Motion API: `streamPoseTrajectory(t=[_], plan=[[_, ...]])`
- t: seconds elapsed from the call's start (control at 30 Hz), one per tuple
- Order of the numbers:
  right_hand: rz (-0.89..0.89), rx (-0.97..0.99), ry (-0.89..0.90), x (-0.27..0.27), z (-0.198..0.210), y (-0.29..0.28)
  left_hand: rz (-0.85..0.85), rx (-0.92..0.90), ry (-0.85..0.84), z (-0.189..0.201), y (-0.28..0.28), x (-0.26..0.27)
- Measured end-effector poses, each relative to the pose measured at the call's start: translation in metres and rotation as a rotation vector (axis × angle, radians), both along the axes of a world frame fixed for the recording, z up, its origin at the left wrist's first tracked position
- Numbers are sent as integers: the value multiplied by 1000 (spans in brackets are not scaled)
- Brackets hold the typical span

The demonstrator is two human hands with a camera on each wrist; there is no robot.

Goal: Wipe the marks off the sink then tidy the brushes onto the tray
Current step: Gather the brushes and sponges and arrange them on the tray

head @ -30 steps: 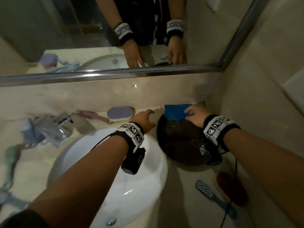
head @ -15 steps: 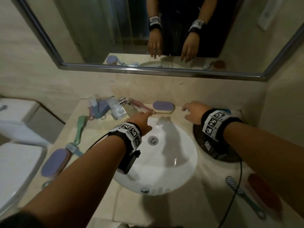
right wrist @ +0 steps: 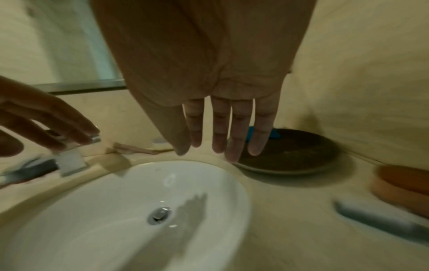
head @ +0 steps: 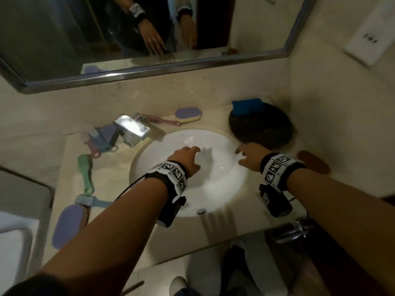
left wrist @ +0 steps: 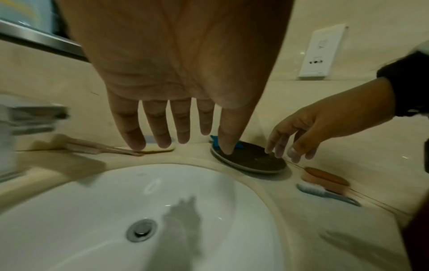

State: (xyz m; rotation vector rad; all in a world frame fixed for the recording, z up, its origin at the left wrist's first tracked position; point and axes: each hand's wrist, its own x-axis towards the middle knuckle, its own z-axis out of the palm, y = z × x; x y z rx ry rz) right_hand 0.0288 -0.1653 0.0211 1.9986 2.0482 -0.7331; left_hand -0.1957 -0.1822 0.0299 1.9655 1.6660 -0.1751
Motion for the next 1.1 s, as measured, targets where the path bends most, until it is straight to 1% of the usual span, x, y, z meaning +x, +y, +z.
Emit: streamPoseTrajectory(t=[0.1,0.17,0.27,0.33,0.5,0.6,0.67,0.77,0.9,1.0,1.1], plan=[[-151,-40,-18,47,-13,-34,-127,-20,3,-8,-1,44],[-224,-55,-25,79,-25,-52,-193,-14,-27,-15,0,77],[-318,-40,10,120,-42,-66,-292,-27,-65,-31,3,128],[-388,-13,-4,143,-53,-68,-344,-37,-79,-44,8,158],[-447,74,33,182,-81,-65,-455,-33,-113,-80,29,218],[-453,82,-6,196,-97,-62,-470,8,-189,-97,39,251],[-451,92,23,202,-107,-61,-467,-5,-203,-106,43,270],[-451,119,35,205,-117,-58,-496,-15,-165,-115,46,285],[-456,84,29,203,-122,-52,-514,61,-103,-121,50,286],[-453,115,52,200,-123,-51,-493,94,-110,-124,52,280],[-437,110,57,196,-121,-50,-474,79,-130,-126,52,271]])
